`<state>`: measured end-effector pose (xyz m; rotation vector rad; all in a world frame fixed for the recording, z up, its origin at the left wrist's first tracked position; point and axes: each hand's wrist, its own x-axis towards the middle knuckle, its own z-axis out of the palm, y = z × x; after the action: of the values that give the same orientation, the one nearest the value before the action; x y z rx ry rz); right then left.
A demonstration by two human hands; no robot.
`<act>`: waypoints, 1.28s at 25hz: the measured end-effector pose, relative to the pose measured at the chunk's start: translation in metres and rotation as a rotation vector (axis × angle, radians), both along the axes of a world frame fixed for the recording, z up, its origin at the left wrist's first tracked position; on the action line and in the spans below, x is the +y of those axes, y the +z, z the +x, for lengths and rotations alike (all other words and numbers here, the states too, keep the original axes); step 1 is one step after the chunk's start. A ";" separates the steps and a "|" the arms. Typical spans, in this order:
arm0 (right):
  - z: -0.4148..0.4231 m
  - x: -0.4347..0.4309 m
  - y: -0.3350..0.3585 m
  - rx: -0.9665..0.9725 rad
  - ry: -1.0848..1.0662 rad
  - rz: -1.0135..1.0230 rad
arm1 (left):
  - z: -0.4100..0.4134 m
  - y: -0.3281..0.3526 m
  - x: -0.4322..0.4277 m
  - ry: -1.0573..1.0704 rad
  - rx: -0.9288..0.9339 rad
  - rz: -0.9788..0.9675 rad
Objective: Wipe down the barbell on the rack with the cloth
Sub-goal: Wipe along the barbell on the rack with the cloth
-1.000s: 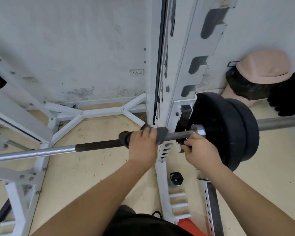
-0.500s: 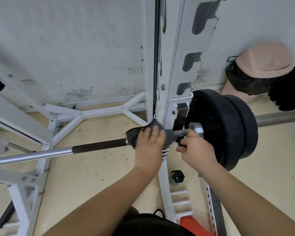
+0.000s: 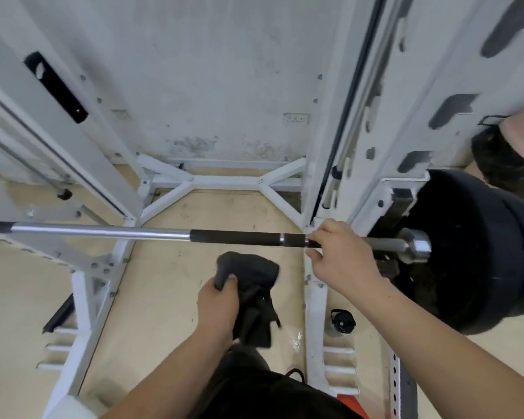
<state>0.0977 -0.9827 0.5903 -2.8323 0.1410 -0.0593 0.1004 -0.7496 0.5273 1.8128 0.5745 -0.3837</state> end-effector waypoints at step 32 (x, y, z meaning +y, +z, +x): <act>-0.059 -0.074 -0.020 0.044 -0.314 0.020 | 0.023 0.032 -0.150 0.345 0.366 -0.972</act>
<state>0.0385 -1.0563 0.5701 -2.7660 0.5906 -0.0624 0.1232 -0.8995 0.5590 0.6982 0.7617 -0.6243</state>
